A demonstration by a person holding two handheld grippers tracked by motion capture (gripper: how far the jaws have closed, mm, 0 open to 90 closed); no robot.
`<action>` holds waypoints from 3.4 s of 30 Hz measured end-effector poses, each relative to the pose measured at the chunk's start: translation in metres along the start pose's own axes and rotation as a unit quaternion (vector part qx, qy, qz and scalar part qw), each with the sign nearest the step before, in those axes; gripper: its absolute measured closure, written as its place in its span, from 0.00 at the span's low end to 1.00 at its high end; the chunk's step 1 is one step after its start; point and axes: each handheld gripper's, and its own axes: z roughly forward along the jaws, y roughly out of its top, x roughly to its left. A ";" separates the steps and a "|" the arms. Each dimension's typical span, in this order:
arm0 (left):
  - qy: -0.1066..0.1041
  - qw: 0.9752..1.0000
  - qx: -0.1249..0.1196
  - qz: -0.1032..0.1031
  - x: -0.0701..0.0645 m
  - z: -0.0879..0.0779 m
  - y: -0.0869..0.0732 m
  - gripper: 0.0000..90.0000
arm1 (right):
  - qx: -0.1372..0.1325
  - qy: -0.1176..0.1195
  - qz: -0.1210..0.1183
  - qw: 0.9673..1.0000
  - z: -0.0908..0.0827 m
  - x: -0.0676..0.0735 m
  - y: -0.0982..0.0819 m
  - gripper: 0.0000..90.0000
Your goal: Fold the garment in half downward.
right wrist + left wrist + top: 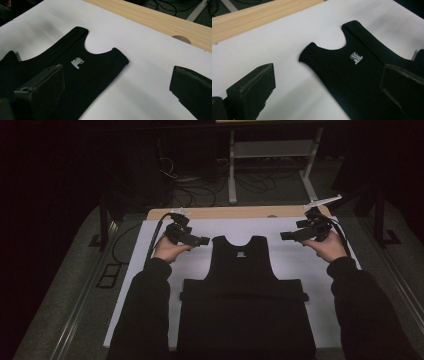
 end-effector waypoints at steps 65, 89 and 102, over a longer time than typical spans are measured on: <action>-0.031 0.997 0.059 -0.029 -0.004 0.080 -0.026 0.15 | 0.081 -0.024 0.009 0.996 0.103 0.011 -0.030 0.28; -0.038 0.998 0.048 -0.010 -0.022 0.089 -0.028 0.70 | 0.071 0.005 -0.009 0.997 0.113 0.027 -0.031 0.86; -0.019 0.998 0.059 -0.028 -0.025 0.088 -0.026 0.94 | 0.076 0.001 -0.009 0.997 0.108 0.032 -0.031 0.93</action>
